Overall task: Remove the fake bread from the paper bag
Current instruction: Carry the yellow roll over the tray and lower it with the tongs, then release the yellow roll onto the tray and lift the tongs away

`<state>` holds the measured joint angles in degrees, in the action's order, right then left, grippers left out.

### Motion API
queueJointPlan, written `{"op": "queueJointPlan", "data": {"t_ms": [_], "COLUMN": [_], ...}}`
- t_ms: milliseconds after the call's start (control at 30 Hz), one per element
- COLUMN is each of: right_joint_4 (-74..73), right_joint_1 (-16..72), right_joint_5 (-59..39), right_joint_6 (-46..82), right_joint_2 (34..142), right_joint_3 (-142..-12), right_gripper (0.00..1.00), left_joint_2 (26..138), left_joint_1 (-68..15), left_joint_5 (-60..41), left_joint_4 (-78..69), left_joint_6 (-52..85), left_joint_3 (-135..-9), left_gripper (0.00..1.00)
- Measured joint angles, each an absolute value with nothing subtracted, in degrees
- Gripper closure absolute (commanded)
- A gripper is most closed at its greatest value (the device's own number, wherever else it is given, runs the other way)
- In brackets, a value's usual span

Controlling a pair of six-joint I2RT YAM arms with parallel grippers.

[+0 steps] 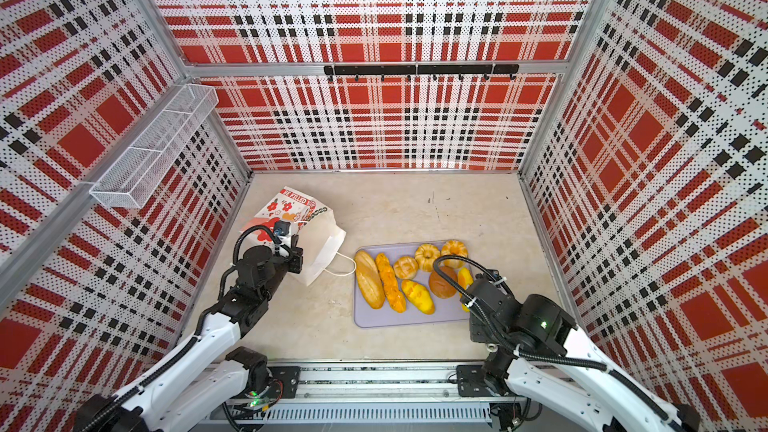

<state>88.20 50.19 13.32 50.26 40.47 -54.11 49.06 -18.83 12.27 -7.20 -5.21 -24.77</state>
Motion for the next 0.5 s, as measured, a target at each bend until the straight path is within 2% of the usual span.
{"op": "queueJointPlan", "data": {"t_ms": [100,500], "right_joint_4": [86.7,85.2], "right_joint_1": [50.2,50.2], "right_joint_5": [13.0,12.0], "right_joint_6": [49.5,47.5], "right_joint_2": [41.7,42.8], "right_joint_3": [-54.1,-54.6], "right_gripper": [0.76,0.67], "left_joint_2": [49.0,48.3], "left_joint_1": [-18.8,-19.1], "left_joint_5": [12.2,12.3], "left_joint_4": [-7.2,-6.7], "left_joint_6": [-5.1,-4.7], "left_joint_3": [-24.8,-24.8], "left_gripper": [1.00,1.00]}}
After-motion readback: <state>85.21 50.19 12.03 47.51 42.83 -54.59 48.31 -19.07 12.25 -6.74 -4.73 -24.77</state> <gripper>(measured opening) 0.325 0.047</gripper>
